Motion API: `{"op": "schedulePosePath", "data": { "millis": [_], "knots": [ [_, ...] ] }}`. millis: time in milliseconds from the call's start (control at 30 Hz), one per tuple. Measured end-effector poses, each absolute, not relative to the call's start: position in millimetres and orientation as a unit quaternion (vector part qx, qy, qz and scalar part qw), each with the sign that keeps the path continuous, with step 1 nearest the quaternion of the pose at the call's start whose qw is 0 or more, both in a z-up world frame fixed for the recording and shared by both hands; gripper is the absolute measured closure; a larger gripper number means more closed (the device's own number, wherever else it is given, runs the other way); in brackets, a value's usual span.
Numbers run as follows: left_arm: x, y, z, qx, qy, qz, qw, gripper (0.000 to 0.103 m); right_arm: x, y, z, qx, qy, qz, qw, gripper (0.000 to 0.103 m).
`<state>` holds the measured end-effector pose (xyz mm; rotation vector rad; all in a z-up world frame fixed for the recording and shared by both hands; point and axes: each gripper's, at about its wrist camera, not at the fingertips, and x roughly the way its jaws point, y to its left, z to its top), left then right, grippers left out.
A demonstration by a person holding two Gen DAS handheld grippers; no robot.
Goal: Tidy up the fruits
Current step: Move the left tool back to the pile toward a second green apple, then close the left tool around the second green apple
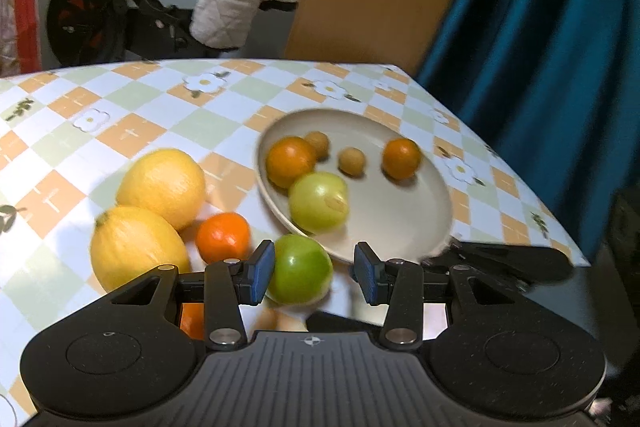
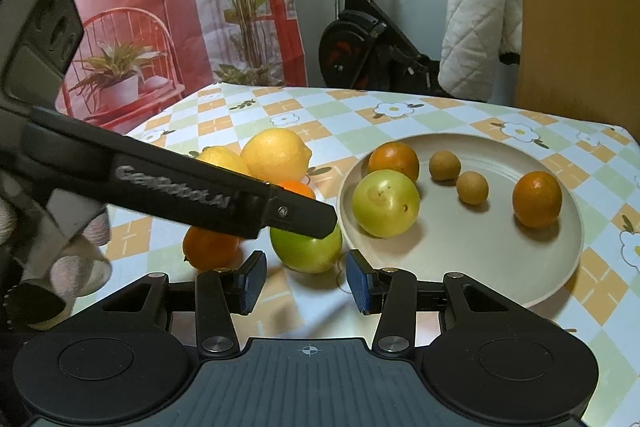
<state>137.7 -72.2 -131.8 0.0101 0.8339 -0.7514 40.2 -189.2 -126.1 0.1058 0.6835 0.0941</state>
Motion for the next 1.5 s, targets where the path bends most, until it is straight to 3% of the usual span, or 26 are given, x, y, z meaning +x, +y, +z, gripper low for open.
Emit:
{"op": "schedulePosePath", "data": {
  "millis": [1500],
  "knots": [
    [138, -71, -143, 0.008, 0.406, -0.346, 0.846, 0.061, 50, -191, -142, 0.074, 0.344, 0.044, 0.935, 0.062]
  ]
}}
